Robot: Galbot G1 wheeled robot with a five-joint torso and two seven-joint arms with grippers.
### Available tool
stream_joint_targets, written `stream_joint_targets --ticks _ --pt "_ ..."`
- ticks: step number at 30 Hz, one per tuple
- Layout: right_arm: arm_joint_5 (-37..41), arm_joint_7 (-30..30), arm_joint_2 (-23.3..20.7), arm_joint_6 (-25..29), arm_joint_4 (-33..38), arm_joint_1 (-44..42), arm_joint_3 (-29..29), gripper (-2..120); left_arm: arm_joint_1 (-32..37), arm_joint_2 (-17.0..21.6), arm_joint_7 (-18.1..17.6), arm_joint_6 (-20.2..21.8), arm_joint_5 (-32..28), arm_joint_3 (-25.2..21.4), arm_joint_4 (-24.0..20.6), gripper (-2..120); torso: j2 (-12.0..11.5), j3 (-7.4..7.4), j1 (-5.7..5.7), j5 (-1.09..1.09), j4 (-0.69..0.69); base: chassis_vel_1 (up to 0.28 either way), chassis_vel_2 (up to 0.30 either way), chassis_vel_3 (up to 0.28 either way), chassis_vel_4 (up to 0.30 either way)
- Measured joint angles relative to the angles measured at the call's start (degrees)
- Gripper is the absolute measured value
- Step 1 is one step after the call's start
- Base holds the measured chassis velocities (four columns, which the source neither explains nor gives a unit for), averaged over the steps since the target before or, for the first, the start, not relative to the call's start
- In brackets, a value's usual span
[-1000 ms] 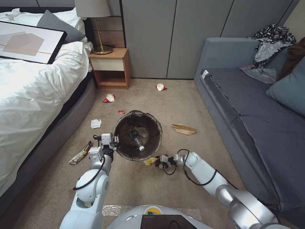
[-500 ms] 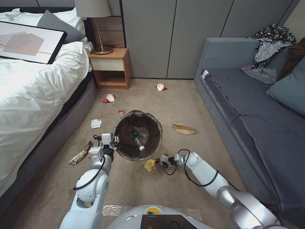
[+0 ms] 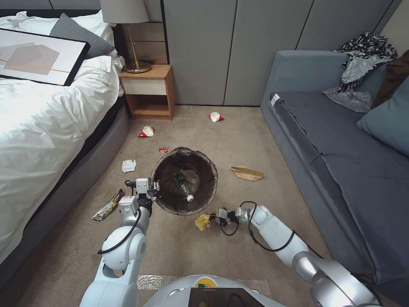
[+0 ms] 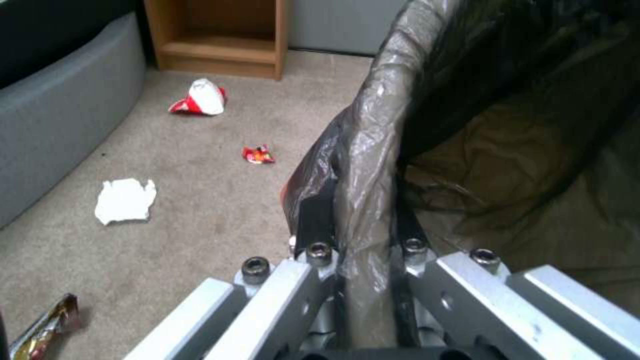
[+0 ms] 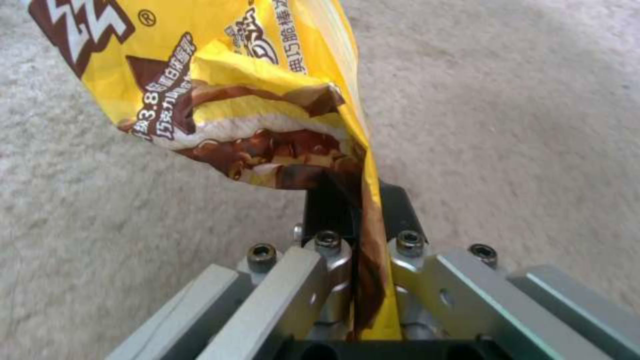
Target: Pick up the trash bin, then pick up the garbage from the floor and place it into the trash bin.
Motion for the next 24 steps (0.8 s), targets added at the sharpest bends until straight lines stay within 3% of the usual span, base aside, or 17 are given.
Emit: stream_joint_targets --ticks 7,13,19,24 --pt "2.97 0.25 -3.34 0.43 5.17 -4.69 6.15 0 -0.31 0.19 -0.01 0.11 -0.37 -0.17 0.00 0 0.00 0.00 0.00 0.00 0.00 0.000 0.000 0.000 0.000" --pt "5.39 1.17 -5.99 2.97 9.44 -10.44 14.92 0 -0.63 0.47 -0.08 0.21 -0.93 -0.22 0.13 0 0.00 0.00 0.00 0.00 -0.02 0.000 0.000 0.000 0.000" --pt "9.20 3.16 -6.14 5.84 13.26 -14.61 23.45 0 -0.38 0.75 -0.18 0.24 -1.08 -0.19 0.23 0 0.00 0.00 0.00 0.00 -0.01 0.000 0.000 0.000 0.000" --pt "15.03 6.17 -4.95 6.68 23.30 -20.15 30.70 0 -0.23 1.12 -0.38 0.25 -1.16 0.24 0.84 0 0.00 0.00 0.00 0.00 -0.01 0.000 0.000 0.000 0.000"
